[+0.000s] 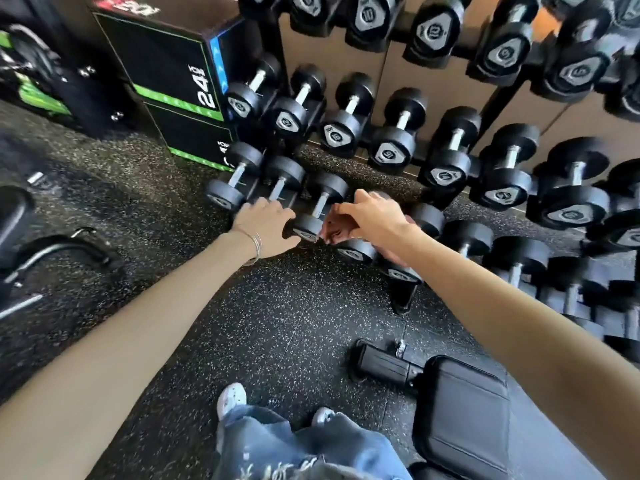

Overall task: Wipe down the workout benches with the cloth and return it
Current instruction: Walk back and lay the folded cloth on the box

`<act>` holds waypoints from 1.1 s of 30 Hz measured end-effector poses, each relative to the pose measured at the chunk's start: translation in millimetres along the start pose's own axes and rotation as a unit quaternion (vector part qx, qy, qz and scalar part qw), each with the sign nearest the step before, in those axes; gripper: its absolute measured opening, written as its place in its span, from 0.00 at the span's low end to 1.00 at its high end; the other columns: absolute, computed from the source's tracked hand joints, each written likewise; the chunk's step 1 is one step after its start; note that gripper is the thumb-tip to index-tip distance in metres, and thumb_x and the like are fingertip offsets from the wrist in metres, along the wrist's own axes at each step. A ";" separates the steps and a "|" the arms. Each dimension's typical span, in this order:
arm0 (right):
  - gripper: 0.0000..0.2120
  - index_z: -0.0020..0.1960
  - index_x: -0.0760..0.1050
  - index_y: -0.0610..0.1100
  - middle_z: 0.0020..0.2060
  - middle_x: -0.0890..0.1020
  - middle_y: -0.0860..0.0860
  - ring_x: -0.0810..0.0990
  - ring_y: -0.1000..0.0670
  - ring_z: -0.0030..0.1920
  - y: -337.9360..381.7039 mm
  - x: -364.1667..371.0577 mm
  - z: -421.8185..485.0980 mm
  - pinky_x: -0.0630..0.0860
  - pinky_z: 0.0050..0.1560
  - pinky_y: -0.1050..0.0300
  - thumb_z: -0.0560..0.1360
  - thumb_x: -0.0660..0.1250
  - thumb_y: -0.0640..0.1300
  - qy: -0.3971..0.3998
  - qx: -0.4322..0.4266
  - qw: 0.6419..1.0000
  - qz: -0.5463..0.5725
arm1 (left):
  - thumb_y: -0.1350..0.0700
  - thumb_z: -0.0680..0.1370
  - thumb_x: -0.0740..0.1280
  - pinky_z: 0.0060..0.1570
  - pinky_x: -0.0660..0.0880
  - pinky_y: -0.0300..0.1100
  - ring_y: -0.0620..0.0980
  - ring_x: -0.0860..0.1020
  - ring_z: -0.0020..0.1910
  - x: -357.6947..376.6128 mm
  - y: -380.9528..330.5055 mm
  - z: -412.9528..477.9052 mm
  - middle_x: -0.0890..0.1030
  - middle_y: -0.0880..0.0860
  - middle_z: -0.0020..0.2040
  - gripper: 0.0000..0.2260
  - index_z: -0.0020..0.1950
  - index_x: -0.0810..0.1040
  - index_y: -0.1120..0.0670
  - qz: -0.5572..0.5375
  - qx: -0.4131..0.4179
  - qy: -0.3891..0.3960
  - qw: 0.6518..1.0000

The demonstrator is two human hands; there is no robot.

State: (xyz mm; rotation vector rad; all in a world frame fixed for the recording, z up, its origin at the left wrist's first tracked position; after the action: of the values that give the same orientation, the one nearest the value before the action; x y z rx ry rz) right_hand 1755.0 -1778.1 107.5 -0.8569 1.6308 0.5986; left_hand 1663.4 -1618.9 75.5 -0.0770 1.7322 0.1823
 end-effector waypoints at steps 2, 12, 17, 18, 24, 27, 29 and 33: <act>0.26 0.69 0.66 0.56 0.59 0.70 0.44 0.70 0.42 0.62 24.7 -1.8 13.0 0.73 0.53 0.46 0.73 0.70 0.50 0.005 -0.022 1.000 -0.011 | 0.36 0.75 0.56 0.59 0.67 0.52 0.58 0.68 0.65 5.6 20.1 -12.5 0.71 0.55 0.66 0.26 0.69 0.66 0.48 -0.008 -0.020 0.007 1.000; 0.25 0.69 0.66 0.54 0.59 0.71 0.45 0.71 0.42 0.62 172.1 -23.9 91.7 0.73 0.55 0.45 0.74 0.69 0.51 0.020 -0.105 0.994 -0.032 | 0.36 0.76 0.55 0.60 0.67 0.52 0.58 0.67 0.66 35.8 168.5 -75.1 0.70 0.55 0.68 0.27 0.71 0.64 0.47 -0.010 -0.095 0.026 0.995; 0.25 0.68 0.67 0.55 0.59 0.71 0.45 0.71 0.42 0.62 255.5 -39.5 140.2 0.74 0.54 0.46 0.73 0.69 0.53 0.006 -0.131 0.991 -0.036 | 0.36 0.76 0.56 0.60 0.67 0.52 0.58 0.67 0.66 45.7 260.2 -102.2 0.70 0.55 0.67 0.27 0.71 0.65 0.47 -0.016 -0.129 0.033 0.991; 0.25 0.68 0.67 0.55 0.59 0.71 0.45 0.71 0.42 0.62 271.4 -42.6 149.1 0.74 0.54 0.46 0.73 0.69 0.53 0.004 -0.138 0.990 -0.038 | 0.36 0.76 0.56 0.60 0.67 0.52 0.58 0.67 0.66 46.7 278.3 -108.3 0.70 0.55 0.67 0.27 0.71 0.65 0.47 -0.018 -0.136 0.035 0.990; 0.25 0.67 0.67 0.54 0.56 0.71 0.45 0.73 0.41 0.58 340.2 -61.2 198.9 0.72 0.44 0.49 0.73 0.69 0.54 -0.020 -0.173 0.984 -0.047 | 0.37 0.76 0.56 0.62 0.66 0.53 0.58 0.67 0.66 49.7 363.2 -132.3 0.70 0.55 0.68 0.27 0.71 0.65 0.48 -0.015 -0.159 0.037 0.986; 0.24 0.67 0.67 0.54 0.56 0.71 0.45 0.72 0.42 0.58 361.1 -68.8 224.0 0.71 0.45 0.50 0.73 0.68 0.54 -0.018 -0.184 0.981 -0.049 | 0.37 0.76 0.56 0.62 0.66 0.54 0.59 0.67 0.66 53.4 387.9 -134.9 0.70 0.56 0.67 0.26 0.71 0.65 0.48 -0.027 -0.166 0.045 0.985; 0.24 0.67 0.66 0.54 0.56 0.71 0.45 0.72 0.43 0.59 371.0 -68.9 241.9 0.72 0.47 0.50 0.74 0.68 0.53 -0.016 -0.185 0.981 -0.062 | 0.37 0.76 0.56 0.62 0.66 0.54 0.58 0.67 0.66 60.2 403.0 -133.3 0.71 0.56 0.67 0.26 0.71 0.65 0.48 -0.028 -0.177 0.054 0.982; 0.23 0.67 0.66 0.54 0.56 0.71 0.46 0.72 0.43 0.59 381.1 -62.0 279.5 0.73 0.49 0.49 0.74 0.68 0.52 0.004 -0.198 0.978 -0.059 | 0.37 0.76 0.56 0.62 0.67 0.54 0.58 0.67 0.66 76.9 434.0 -118.5 0.71 0.55 0.67 0.26 0.71 0.65 0.48 -0.033 -0.189 0.077 0.978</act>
State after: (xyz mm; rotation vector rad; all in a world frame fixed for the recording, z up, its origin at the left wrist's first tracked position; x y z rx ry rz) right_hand 1625.8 -1320.0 81.2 -1.2389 1.4771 0.8526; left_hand 1468.0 -1207.0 52.6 -0.4373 1.8263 0.4661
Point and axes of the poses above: each hand's wrist, its own z-axis towards the middle knuckle, its own x-axis out of the palm, y = z × x, the point moved 5 cm from there along z, towards the middle knuckle
